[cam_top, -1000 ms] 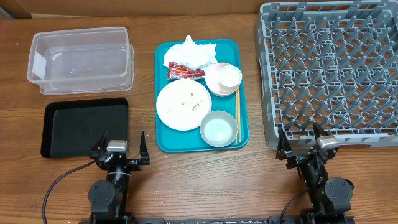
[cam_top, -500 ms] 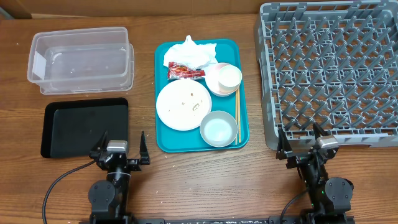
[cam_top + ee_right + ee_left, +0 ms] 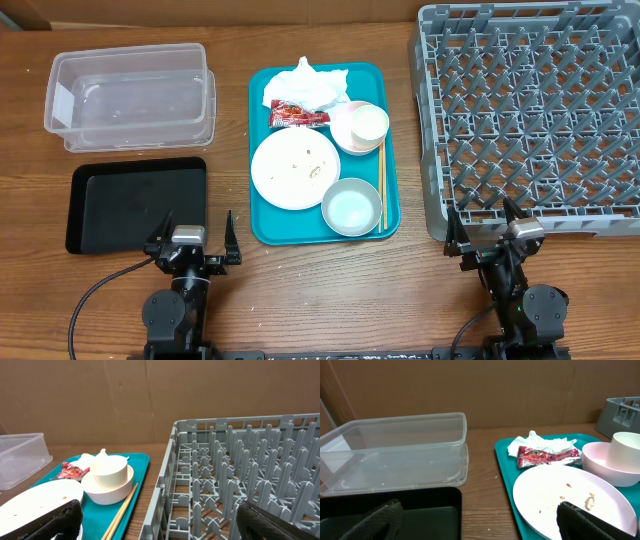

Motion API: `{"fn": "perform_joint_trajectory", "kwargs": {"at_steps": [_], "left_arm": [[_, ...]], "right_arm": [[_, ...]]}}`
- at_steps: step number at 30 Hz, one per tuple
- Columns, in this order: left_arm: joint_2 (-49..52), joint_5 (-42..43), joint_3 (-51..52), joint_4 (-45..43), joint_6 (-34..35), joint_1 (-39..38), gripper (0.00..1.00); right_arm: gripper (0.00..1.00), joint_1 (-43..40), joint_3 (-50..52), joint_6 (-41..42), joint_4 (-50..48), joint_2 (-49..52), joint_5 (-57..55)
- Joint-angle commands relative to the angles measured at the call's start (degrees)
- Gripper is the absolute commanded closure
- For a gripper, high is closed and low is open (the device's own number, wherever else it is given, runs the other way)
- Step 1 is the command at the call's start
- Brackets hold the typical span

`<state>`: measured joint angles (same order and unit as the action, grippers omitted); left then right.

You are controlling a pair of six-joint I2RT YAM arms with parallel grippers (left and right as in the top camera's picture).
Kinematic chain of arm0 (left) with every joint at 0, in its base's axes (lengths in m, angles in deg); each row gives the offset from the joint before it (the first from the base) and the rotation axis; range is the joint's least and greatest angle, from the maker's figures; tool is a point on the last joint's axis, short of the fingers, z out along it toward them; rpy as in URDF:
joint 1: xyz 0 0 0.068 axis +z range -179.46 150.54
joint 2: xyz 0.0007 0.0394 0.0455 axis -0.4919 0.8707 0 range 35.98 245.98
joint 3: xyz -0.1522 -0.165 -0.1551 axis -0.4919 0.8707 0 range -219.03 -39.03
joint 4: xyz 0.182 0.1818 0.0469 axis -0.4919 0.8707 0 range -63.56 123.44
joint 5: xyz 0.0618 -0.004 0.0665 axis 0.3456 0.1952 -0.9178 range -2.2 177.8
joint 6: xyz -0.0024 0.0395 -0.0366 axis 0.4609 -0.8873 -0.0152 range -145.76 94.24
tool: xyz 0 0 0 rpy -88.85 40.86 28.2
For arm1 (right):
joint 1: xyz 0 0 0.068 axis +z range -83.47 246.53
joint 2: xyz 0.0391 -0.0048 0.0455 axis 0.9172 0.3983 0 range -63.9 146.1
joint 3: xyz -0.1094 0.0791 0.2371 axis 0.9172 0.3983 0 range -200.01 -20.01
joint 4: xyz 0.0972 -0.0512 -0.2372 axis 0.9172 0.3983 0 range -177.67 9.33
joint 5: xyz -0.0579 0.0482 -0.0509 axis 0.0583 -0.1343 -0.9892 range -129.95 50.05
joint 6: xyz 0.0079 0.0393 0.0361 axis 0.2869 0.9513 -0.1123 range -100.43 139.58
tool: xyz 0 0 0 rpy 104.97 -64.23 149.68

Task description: Sort waste into correct bins and load items into the dishwasher

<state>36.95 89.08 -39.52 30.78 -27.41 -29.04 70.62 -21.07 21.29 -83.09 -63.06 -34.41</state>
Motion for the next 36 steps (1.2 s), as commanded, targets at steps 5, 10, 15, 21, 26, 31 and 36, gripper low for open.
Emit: {"fn": "perform_joint_trajectory", "kwargs": {"at_steps": [5,10,15,21,26,31,36], "left_arm": [[-0.3,-0.2,0.2,0.1,0.4,0.4,0.00],[-0.3,-0.2,0.2,0.1,0.4,0.4,0.00],[-0.3,-0.2,0.2,0.1,0.4,0.4,0.00],[-0.3,21.7,0.2,-3.2,17.4,0.3,0.00],[-0.3,32.8,0.2,-7.5,27.5,0.3,0.00],[-0.3,33.8,0.2,-19.0,30.7,0.3,0.00],[-0.3,32.6,-2.1,-26.6,30.7,0.3,0.00]], "right_arm": [[0.00,-0.4,0.6,0.2,-0.2,-0.5,-0.4],[0.00,-0.4,0.6,0.2,-0.2,-0.5,-0.4],[0.00,-0.4,0.6,0.2,-0.2,-0.5,-0.3],[0.00,-0.4,0.6,0.2,-0.2,-0.5,-0.4],[0.00,-0.4,0.6,0.2,-0.2,-0.5,-0.4],[0.00,-0.4,0.6,0.2,-0.2,-0.5,-0.4],[0.00,-0.4,0.6,0.2,-0.2,-0.5,-0.4]]}}
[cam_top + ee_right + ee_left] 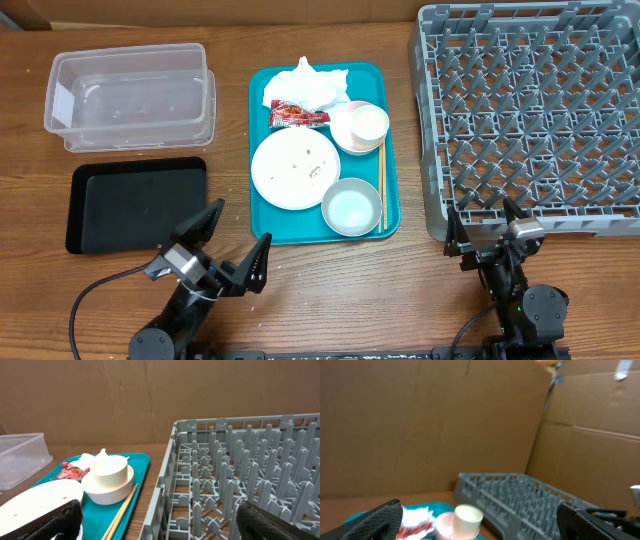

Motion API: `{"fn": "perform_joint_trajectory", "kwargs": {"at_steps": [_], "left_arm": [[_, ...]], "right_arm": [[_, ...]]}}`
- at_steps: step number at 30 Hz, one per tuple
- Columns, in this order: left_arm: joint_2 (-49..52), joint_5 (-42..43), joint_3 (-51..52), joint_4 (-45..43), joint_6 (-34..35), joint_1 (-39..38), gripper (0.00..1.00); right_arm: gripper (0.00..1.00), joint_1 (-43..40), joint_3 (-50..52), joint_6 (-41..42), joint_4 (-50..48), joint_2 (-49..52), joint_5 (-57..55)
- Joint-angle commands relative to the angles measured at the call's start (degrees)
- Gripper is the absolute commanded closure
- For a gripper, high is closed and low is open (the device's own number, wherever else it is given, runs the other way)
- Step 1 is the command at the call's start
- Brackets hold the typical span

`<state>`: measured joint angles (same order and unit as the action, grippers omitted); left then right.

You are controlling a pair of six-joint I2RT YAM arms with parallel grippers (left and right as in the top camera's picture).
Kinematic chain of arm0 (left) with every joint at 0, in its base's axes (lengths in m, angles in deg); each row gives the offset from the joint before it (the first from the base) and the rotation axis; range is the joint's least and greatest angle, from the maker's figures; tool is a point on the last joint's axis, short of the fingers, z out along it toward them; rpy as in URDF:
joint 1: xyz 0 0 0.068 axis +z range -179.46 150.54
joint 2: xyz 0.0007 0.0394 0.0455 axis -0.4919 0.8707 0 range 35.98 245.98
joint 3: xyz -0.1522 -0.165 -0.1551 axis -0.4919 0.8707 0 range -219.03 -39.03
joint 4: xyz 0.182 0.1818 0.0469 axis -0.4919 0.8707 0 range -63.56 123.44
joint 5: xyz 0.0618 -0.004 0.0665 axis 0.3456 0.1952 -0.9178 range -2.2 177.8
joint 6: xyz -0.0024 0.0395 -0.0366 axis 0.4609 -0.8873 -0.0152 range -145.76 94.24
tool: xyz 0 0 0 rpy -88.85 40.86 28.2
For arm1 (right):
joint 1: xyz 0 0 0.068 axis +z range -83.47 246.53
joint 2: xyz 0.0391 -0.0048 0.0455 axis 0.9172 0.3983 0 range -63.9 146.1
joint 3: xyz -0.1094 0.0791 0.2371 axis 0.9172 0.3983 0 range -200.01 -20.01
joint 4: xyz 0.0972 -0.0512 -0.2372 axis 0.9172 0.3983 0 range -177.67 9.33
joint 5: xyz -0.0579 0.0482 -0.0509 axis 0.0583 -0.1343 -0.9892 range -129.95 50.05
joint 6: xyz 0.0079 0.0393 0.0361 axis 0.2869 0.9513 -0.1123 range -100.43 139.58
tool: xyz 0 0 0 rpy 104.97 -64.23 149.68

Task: Sort waste into correct bins and load items into the dishwasher
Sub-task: 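Reach the left gripper over the teal tray to the red wrapper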

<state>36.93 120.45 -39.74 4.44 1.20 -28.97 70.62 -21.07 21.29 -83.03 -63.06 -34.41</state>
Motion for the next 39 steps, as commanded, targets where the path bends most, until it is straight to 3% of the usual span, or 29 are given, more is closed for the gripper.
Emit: {"fn": "perform_joint_trajectory", "kwargs": {"at_steps": [1,9,15,19,23,26,28,32,39], "left_arm": [[-0.3,0.9,-3.1,0.9,1.3,0.2,0.00],[6.6,-10.3,-21.4,18.9,-16.4,0.2,0.00],[28.6,-11.4,-44.6,41.6,-20.0,0.2,0.00],[46.4,-9.9,-62.5,59.2,-24.5,0.2,0.00],[60.9,-4.2,-78.0,73.5,-23.2,0.2,0.00],[67.9,3.6,-83.9,75.8,-23.4,0.1,0.00],[71.3,4.0,-85.7,75.8,-23.3,-0.6,0.00],[77.4,-7.0,-86.9,79.8,-18.3,-5.7,0.00],[91.3,-39.4,-93.9,91.8,-8.9,-18.4,0.00]], "right_arm": [[0.00,-0.4,0.6,0.2,-0.3,-0.5,-0.4],[0.00,-0.4,0.6,0.2,-0.3,-0.5,-0.4],[0.00,-0.4,0.6,0.2,-0.3,-0.5,-0.4],[0.00,-0.4,0.6,0.2,-0.3,-0.5,-0.4],[0.00,-0.4,0.6,0.2,-0.3,-0.5,-0.4],[0.00,-0.4,0.6,0.2,-0.3,-0.5,-0.4],[0.00,-0.4,0.6,0.2,-0.3,-0.5,-0.4],[0.00,-0.4,0.6,0.2,-0.3,-0.5,-0.4],[0.00,-0.4,0.6,0.2,-0.3,-0.5,-0.4]]}}
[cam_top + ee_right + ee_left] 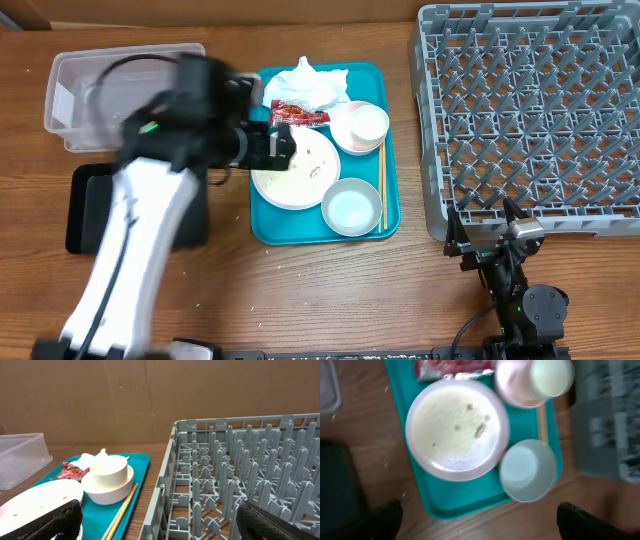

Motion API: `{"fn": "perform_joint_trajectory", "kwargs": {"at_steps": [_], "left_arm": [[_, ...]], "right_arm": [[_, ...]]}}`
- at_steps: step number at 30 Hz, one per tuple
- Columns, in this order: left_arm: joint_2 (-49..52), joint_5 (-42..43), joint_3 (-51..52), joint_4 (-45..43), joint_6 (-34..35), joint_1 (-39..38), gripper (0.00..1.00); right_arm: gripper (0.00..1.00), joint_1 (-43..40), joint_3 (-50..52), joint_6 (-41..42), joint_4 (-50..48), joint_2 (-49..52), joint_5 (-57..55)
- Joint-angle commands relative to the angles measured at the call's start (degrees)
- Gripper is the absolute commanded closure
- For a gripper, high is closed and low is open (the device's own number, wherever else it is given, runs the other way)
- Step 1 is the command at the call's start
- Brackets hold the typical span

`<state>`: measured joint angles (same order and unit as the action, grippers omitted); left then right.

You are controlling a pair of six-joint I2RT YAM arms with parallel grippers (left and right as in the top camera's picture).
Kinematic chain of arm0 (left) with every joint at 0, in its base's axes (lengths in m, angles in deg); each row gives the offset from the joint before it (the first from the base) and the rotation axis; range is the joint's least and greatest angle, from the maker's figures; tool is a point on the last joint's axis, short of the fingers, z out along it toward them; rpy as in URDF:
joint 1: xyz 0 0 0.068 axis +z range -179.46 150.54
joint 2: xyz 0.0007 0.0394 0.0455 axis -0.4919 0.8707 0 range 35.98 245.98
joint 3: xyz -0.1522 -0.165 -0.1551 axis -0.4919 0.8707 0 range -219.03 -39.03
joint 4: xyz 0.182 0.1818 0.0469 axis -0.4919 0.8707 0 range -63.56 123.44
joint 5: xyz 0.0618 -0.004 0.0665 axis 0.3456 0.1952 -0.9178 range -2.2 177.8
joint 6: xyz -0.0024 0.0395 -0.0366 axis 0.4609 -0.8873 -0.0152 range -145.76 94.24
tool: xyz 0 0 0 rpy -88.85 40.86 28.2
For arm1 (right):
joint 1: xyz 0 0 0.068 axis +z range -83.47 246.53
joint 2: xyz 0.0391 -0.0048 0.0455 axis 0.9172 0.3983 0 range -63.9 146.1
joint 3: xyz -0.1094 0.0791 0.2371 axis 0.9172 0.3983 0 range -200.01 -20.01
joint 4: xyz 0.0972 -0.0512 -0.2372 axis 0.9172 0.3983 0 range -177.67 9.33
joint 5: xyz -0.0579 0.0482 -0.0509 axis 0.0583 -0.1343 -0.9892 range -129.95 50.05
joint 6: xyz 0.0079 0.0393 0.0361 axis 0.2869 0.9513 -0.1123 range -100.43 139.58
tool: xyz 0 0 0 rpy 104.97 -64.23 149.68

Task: Sort waste into correct bins and load items into the dishwasher
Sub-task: 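Reach the left gripper over the teal tray to the red wrapper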

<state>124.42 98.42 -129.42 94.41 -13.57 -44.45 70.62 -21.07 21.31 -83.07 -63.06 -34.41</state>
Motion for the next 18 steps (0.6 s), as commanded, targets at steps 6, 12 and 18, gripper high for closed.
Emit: {"fn": "perform_joint_trajectory", "kwargs": {"at_steps": [6,12,18], "left_arm": [[14.6,-23.4,-17.2,7.1,8.0,-4.3,0.00],[22.6,-18.1,-28.8,11.3,6.1,-3.6,0.00],[26.3,-15.2,-28.6,5.8,6.3,-3.7,0.00]], "right_arm": [[0.00,-0.4,0.6,0.2,-0.2,-0.5,-0.4],[0.00,-0.4,0.6,0.2,-0.2,-0.5,-0.4],[0.00,-0.4,0.6,0.2,-0.2,-0.5,-0.4]]}}
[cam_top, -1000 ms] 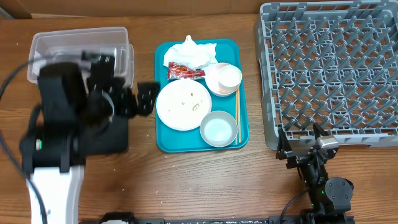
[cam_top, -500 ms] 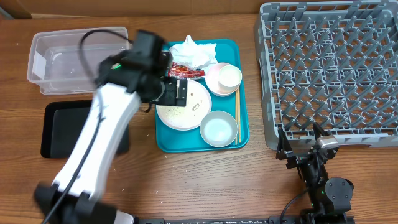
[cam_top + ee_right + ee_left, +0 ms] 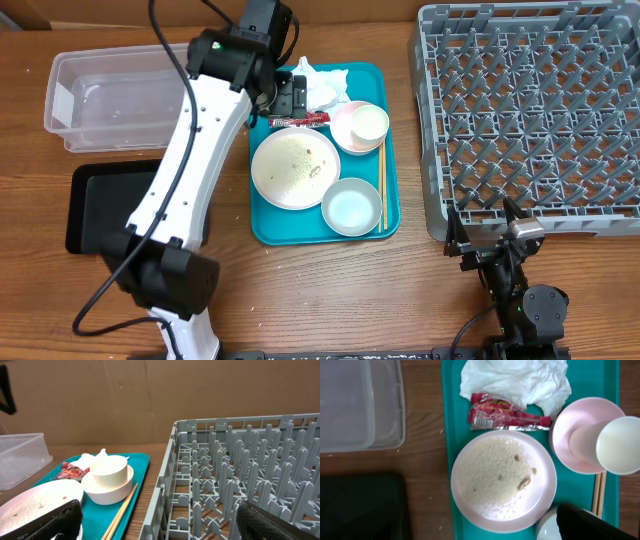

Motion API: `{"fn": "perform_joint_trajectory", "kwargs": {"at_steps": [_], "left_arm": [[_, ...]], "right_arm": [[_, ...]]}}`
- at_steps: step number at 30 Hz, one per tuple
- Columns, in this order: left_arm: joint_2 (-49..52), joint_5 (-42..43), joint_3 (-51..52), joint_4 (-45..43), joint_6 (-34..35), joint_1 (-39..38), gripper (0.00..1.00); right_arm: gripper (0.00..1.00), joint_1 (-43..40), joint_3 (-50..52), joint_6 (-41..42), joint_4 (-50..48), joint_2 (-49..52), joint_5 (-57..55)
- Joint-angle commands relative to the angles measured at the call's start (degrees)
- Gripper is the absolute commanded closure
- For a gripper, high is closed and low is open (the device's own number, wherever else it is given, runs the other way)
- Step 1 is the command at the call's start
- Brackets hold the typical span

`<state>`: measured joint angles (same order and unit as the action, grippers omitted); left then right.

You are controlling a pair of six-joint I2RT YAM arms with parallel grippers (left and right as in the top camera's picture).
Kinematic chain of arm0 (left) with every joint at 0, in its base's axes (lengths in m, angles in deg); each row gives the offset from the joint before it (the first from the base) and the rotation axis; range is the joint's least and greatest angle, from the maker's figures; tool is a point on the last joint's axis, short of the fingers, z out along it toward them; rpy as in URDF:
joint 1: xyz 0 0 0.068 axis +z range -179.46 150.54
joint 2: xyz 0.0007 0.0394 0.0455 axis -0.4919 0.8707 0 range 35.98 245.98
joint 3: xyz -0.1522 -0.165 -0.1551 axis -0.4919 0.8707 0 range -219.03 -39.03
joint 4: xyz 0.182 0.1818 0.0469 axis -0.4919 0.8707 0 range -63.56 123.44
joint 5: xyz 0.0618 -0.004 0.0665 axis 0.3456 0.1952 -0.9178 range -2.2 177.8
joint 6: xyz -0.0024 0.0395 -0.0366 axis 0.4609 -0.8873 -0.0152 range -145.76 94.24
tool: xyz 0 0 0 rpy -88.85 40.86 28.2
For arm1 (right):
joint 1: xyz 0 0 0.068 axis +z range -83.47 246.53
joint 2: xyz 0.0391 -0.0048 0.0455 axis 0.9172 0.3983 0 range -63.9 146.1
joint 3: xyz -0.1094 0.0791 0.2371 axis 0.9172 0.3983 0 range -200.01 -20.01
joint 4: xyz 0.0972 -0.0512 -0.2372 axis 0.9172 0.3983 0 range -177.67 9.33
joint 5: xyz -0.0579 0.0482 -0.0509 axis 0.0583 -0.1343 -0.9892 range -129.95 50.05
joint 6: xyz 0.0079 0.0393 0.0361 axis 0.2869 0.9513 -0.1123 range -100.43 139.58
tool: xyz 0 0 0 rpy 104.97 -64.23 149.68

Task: Sort waste into correct bins and load items into the dishwasher
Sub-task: 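Reach the left gripper over the teal tray to the red wrapper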

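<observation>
A teal tray [image 3: 263,228] carries a crumpled white napkin [image 3: 322,84], a red wrapper [image 3: 301,120], a white plate [image 3: 295,168] with food scraps, a pink bowl [image 3: 343,137] holding a white cup [image 3: 368,124], a small bowl [image 3: 351,207] and chopsticks [image 3: 380,185]. My left gripper [image 3: 286,97] hangs open above the tray's far left part, beside the napkin and over the wrapper [image 3: 507,416]; one finger [image 3: 590,522] shows at the lower right. My right gripper [image 3: 497,238] rests open at the table's front, facing the grey dish rack [image 3: 540,110].
A clear plastic bin [image 3: 130,95] stands at the back left, with a black tray [image 3: 110,205] in front of it. The left arm stretches from the front edge across the black tray's right side up to the teal tray. The rack [image 3: 240,475] fills the right.
My left gripper has moved from above the plate's left edge toward the back, and now hangs over the wrapper and napkin. It is still open. The right arm has not moved.
Both grippers rested open at the table's front edge. Then the left one was tilted up and turned to the right. Later it hung open over the plate on the teal tray, and now over the tray's far left part. Nothing was picked up.
</observation>
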<state>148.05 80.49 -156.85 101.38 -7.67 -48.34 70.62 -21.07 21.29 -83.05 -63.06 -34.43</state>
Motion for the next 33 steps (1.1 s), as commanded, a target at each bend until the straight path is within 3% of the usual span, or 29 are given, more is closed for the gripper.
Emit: {"fn": "perform_joint_trajectory", "kwargs": {"at_steps": [1,8,13,18,20,24,33], "left_arm": [[3.6,3.9,-1.2,-2.3,0.3,0.2,0.00],[11.1,3.5,-1.2,-9.7,0.4,1.2,0.00],[17.2,5.0,-1.2,-10.8,10.4,4.3,0.00],[21.2,11.4,-1.2,-13.6,12.6,7.5,0.01],[22.4,15.0,-1.2,-15.5,11.4,8.5,0.06],[23.3,19.3,-1.2,-19.1,8.9,8.9,0.07],[24.5,15.5,-1.1,-21.9,-0.9,7.5,0.09]], "right_arm": [[0.00,-0.4,0.6,0.2,-0.3,-0.5,-0.3],[0.00,-0.4,0.6,0.2,-0.3,-0.5,-0.3],[0.00,-0.4,0.6,0.2,-0.3,-0.5,-0.3],[0.00,-0.4,0.6,0.2,-0.3,-0.5,-0.3],[0.00,-0.4,0.6,0.2,-0.3,-0.5,-0.3],[0.00,-0.4,0.6,0.2,-0.3,-0.5,-0.3],[0.00,-0.4,0.6,0.2,-0.3,-0.5,-0.3]]}}
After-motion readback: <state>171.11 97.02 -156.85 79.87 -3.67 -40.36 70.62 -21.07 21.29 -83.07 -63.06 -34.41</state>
